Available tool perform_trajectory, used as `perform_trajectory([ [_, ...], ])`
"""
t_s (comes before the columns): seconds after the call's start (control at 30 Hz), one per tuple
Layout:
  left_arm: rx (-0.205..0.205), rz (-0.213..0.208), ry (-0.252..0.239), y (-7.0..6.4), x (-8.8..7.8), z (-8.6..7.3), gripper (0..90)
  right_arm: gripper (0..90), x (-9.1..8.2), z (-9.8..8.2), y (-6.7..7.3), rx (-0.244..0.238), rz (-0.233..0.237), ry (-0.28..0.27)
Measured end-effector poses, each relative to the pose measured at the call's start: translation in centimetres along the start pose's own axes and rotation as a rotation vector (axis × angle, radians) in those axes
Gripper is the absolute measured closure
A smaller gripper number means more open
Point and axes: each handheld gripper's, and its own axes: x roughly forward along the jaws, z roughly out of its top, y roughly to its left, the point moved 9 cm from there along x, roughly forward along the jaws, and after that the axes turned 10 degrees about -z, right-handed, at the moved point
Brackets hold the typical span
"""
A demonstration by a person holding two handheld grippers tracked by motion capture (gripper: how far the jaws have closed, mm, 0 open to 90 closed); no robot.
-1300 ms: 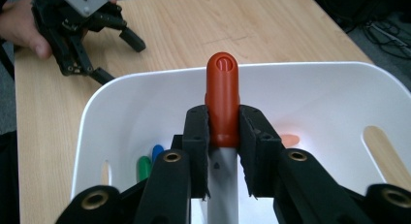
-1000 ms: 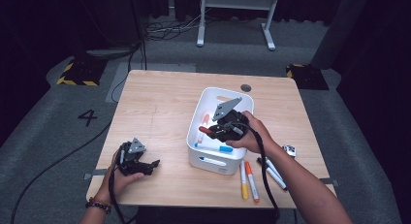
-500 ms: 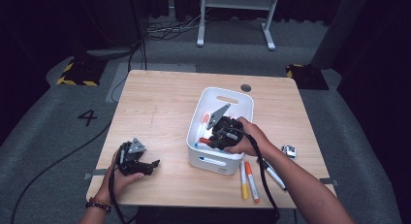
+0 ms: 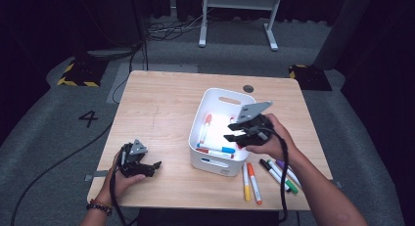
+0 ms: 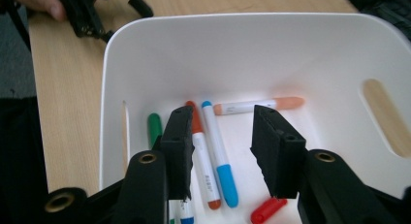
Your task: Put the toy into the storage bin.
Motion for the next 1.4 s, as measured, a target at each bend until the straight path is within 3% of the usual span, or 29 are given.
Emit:
perform_trajectory([
  [0.03,0.0,0.0,0.0,0.0,0.0,0.0,15.2,60.8,-1.0,-0.5,-0.6,0.014,-0.028,-0.019],
  [0.23,0.0,-0.001,0.002,0.0,0.0,0.0,15.1,61.1,-5.0,-3.9,-1.9,0.084,-0.079,-0.099],
  [0.4,-0.002,-0.001,0.0,0.0,0.0,0.0,15.1,61.1,-6.1,-7.2,-2.0,0.113,-0.102,-0.111],
  [0.6,0.001,-0.002,0.003,0.0,0.0,0.0,15.0,60.8,-4.2,-12.2,-1.1,0.131,-0.141,-0.031],
  [0.7,-0.002,-0.001,-0.001,0.0,0.0,0.0,15.0,61.1,-2.9,-14.4,-1.0,0.145,-0.15,0.013],
  [0.77,-0.002,-0.001,-0.001,0.0,0.0,0.0,15.0,61.2,-1.8,-15.8,-0.8,0.169,-0.13,0.033],
  [0.9,-0.001,-0.001,0.0,0.0,0.0,0.0,15.0,61.1,0.1,-18.3,-0.6,0.17,-0.148,0.093],
  [1.03,0.0,-0.002,0.003,0.0,0.0,0.0,15.0,61.9,1.0,-19.6,-0.4,0.207,-0.137,0.109],
  [1.3,0.0,-0.001,0.002,0.0,0.0,0.0,15.0,62.4,2.2,-21.6,0.2,0.221,-0.12,0.157],
  [1.4,0.001,-0.001,0.002,0.0,0.0,0.0,15.1,64.5,2.3,-21.9,0.1,0.246,-0.104,0.148],
])
